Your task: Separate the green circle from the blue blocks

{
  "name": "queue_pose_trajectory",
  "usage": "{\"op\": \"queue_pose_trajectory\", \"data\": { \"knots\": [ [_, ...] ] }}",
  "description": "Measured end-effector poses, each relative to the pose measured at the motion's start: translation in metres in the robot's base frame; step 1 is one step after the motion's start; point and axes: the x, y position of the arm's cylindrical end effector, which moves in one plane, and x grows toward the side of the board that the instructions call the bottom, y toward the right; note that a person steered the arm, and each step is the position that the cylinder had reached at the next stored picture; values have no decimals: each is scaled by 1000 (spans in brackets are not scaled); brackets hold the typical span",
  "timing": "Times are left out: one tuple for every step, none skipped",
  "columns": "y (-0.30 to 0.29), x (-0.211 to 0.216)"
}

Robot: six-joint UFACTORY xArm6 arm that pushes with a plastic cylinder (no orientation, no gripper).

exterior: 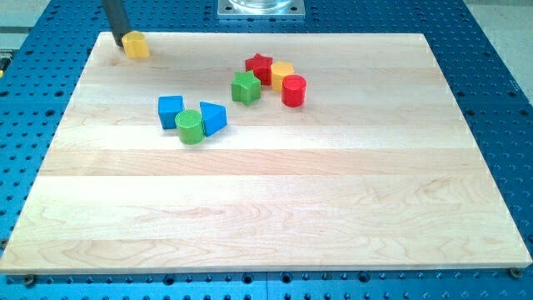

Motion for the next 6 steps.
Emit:
{"op": "queue_pose_trajectory", "data": {
  "knots": [
    [-16,17],
    [-11,89],
    [-4,90],
    [-2,94],
    [85,99],
    [129,143]
  ]
}}
